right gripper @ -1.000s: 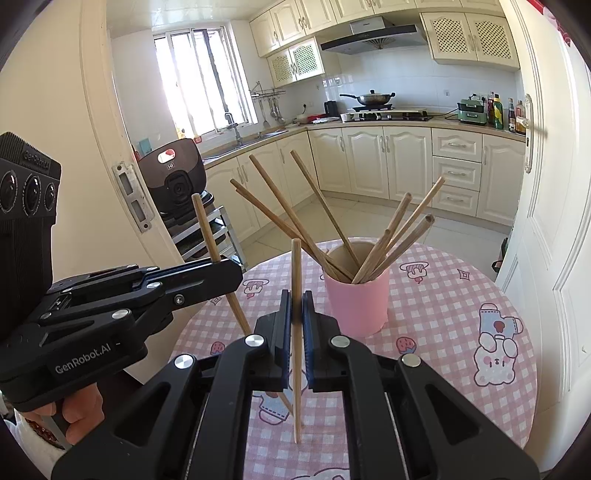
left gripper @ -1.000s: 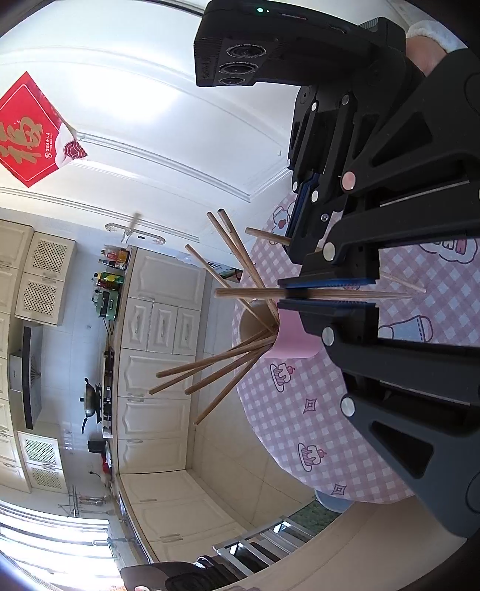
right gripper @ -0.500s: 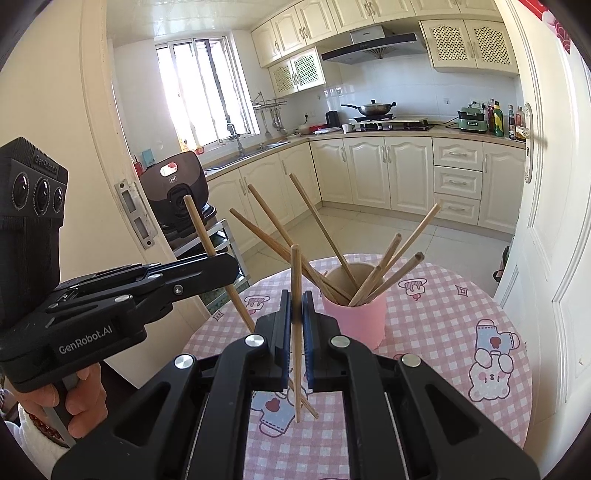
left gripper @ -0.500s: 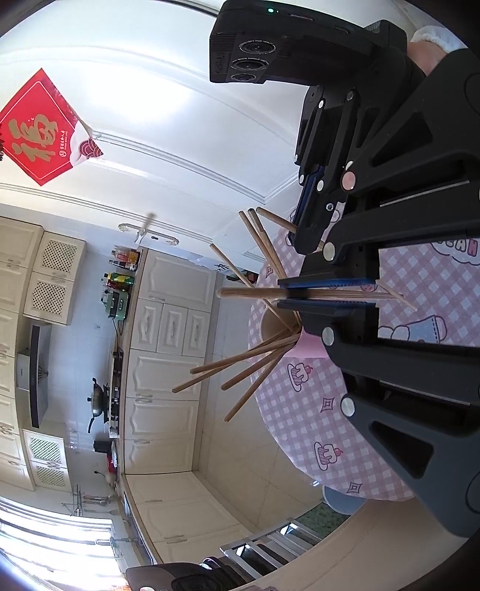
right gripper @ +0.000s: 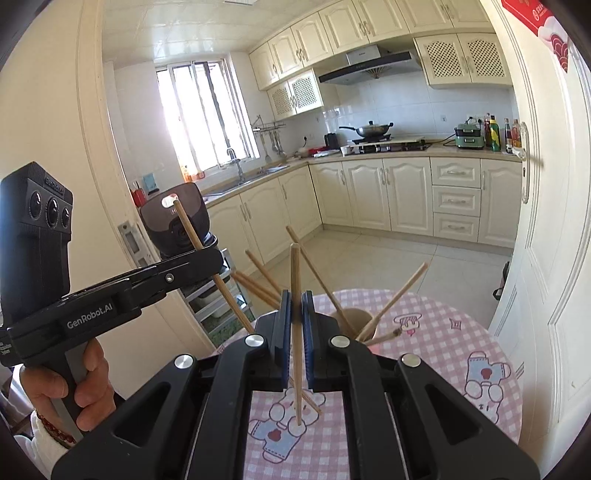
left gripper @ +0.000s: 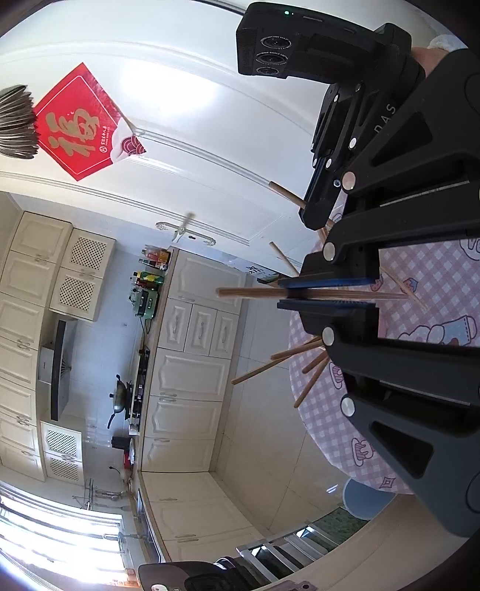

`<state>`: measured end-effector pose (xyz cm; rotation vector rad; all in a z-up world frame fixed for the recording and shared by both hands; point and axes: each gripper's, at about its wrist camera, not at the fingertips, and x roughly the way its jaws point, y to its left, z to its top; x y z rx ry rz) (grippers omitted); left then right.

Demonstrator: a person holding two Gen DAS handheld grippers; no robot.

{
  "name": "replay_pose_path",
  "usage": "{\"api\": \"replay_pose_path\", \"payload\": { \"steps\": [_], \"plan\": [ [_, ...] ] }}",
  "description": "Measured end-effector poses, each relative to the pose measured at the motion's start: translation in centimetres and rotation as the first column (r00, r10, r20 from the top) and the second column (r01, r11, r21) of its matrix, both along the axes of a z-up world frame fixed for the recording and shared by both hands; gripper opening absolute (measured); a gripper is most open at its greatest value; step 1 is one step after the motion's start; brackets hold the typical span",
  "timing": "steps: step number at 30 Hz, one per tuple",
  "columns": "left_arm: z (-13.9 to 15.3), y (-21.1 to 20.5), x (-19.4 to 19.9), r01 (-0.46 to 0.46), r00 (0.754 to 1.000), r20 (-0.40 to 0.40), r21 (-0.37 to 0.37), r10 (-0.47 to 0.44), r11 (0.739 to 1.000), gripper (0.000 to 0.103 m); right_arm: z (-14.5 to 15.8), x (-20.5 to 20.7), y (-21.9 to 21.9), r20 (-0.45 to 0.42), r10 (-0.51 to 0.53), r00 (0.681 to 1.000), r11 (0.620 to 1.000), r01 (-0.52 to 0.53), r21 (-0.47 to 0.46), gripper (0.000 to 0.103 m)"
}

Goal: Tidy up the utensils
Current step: 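Lift the left tool's chopstick over the pink cup while the right tool carries its own there, then lower the left tool's chopstick into the cup and open while the right tool releases its own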

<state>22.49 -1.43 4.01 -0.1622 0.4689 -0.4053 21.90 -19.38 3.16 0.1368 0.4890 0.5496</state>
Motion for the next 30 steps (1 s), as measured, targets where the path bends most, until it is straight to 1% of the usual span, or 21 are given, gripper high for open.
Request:
{"api": "replay_pose_path", "payload": {
  "steps": [3, 5, 8, 10, 13, 15, 17, 19, 20, 24, 26, 28, 30],
  "plan": [
    [0.6, 0.0, 0.5, -0.013, 1.0, 0.017, -0.015, 0.013, 1.0, 0.006, 0.9, 0.5, -0.3, 0.025, -0.021, 0.999, 1.0, 0.021, 0.004, 0.005],
    [0.9, 0.3, 0.8, -0.027, 0.999, 0.032, -0.03, 0.028, 0.999, 0.006, 1.6, 0.8, -0.1, 0.068, -0.058, 0.996, 0.998, 0.059, -0.015, 0.005],
    [1.4, 0.3, 1.2, -0.083, 0.993, 0.081, -0.024, 0.084, 0.996, 0.006, 2.4, 1.3, 0.1, 0.13, -0.109, 0.985, 0.993, 0.113, -0.029, 0.005],
    [1.7, 0.1, 1.6, -0.108, 0.988, 0.105, -0.017, 0.109, 0.994, 0.006, 2.7, 1.7, 0.6, 0.172, -0.142, 0.975, 0.988, 0.151, -0.038, 0.005],
    [1.9, -0.1, 2.4, -0.136, 0.982, 0.13, -0.011, 0.136, 0.991, 0.006, 2.5, 2.6, 1.0, 0.198, -0.151, 0.969, 0.987, 0.159, -0.027, 0.005],
    [2.0, -0.3, 2.8, -0.146, 0.978, 0.15, -0.015, 0.146, 0.989, 0.006, 2.3, 3.1, 1.4, 0.223, -0.163, 0.961, 0.984, 0.176, -0.037, 0.005],
    [2.2, -0.6, 3.3, -0.144, 0.976, 0.161, -0.025, 0.146, 0.989, 0.006, 2.1, 3.8, 1.5, 0.233, -0.169, 0.958, 0.983, 0.182, -0.035, 0.005],
    [2.1, -0.9, 3.5, -0.151, 0.971, 0.185, -0.028, 0.154, 0.988, 0.006, 1.7, 4.1, 1.4, 0.253, -0.178, 0.951, 0.979, 0.198, -0.055, 0.005],
    [2.0, -1.1, 3.7, -0.151, 0.969, 0.195, -0.023, 0.153, 0.988, 0.006, 1.5, 4.4, 1.4, 0.246, -0.173, 0.954, 0.98, 0.192, -0.055, 0.005],
    [1.0, -1.5, 4.0, -0.135, 0.967, 0.215, -0.022, 0.137, 0.991, 0.006, 0.9, 4.3, 1.1, 0.263, -0.178, 0.948, 0.977, 0.202, -0.07, 0.005],
    [0.4, -1.6, 3.9, -0.148, 0.96, 0.237, -0.014, 0.147, 0.989, 0.006, 1.0, 4.2, 0.9, 0.261, -0.177, 0.949, 0.979, 0.198, -0.056, 0.005],
    [-0.1, -1.8, 4.2, -0.15, 0.963, 0.227, -0.001, 0.146, 0.989, 0.006, 1.1, 4.1, 0.3, 0.276, -0.191, 0.942, 0.979, 0.203, -0.017, 0.005],
    [-0.7, -2.0, 4.5, -0.146, 0.967, 0.212, 0.005, 0.141, 0.989, 0.006, 1.4, 4.3, 0.3, 0.282, -0.193, 0.94, 0.979, 0.205, -0.014, 0.005]
  ]
}}
